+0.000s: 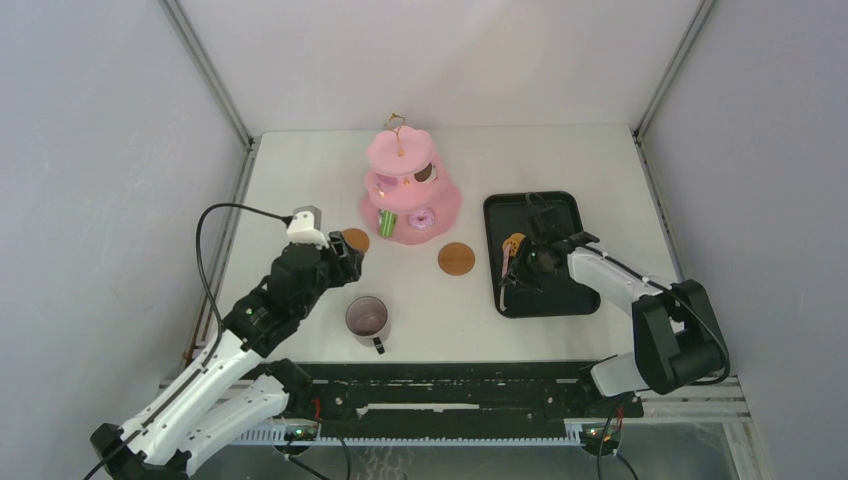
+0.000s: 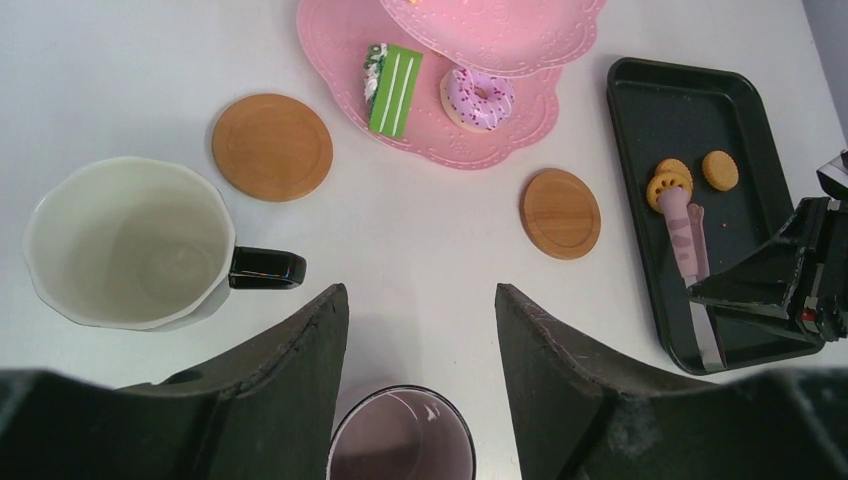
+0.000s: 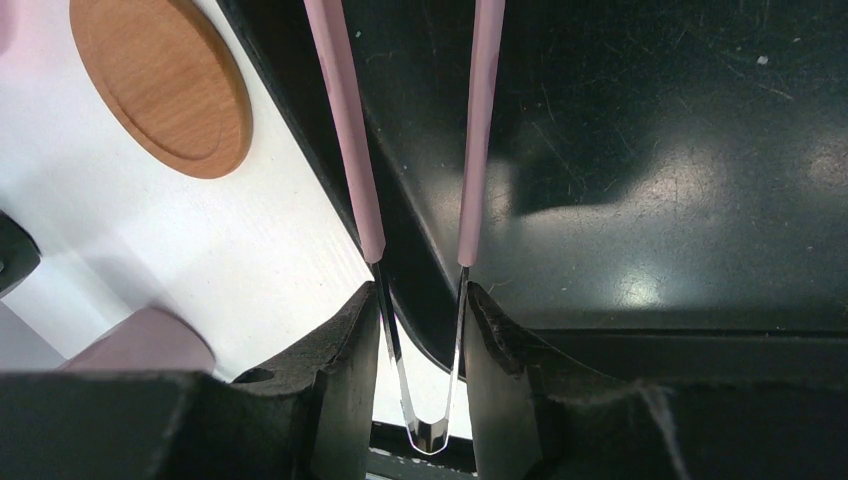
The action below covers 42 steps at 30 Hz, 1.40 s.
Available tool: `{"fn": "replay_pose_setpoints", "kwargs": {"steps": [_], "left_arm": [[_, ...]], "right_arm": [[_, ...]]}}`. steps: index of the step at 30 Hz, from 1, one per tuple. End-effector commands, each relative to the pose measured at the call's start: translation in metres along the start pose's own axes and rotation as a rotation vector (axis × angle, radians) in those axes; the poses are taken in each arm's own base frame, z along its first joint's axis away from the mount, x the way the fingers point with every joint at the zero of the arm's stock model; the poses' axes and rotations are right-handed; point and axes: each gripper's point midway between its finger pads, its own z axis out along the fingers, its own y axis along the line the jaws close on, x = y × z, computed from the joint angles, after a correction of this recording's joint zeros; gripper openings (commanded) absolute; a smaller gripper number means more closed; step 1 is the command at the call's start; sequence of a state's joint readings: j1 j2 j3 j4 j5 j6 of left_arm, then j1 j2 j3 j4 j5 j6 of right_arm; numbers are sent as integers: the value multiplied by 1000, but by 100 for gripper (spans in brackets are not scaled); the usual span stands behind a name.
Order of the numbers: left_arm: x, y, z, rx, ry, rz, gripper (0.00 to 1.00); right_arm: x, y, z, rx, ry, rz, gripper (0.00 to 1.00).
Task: Serve the afternoon tea
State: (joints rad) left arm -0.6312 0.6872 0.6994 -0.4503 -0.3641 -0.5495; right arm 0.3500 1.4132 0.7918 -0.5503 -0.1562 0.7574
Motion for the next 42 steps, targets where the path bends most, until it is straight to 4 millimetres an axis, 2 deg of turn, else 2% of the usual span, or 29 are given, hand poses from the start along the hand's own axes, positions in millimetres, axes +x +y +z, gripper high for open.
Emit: {"fn": "replay_pose_setpoints", "kwargs": {"steps": [1, 9, 15, 32, 37, 42], "left_arm": [[-24, -5, -2, 4, -65, -6, 61], [-22, -3, 0, -7, -57, -4, 61], [-22, -2, 1, -11, -56, -10, 61], [-21, -1, -2, -8, -61, -22, 61], [-21, -1, -3, -4, -67, -27, 61], [-22, -1, -4, -4, -69, -30, 61]], "right_arm": [[-20, 19, -4, -68, -46, -21, 41], [-23, 23, 2, -90, -35, -19, 40], [-26, 27, 3, -110, -32, -23, 36], [-27, 29, -12, -120, -67, -57, 6], [-26, 30, -17, -126, -72, -65, 0], [-28, 34, -24, -127, -83, -81, 0]]}}
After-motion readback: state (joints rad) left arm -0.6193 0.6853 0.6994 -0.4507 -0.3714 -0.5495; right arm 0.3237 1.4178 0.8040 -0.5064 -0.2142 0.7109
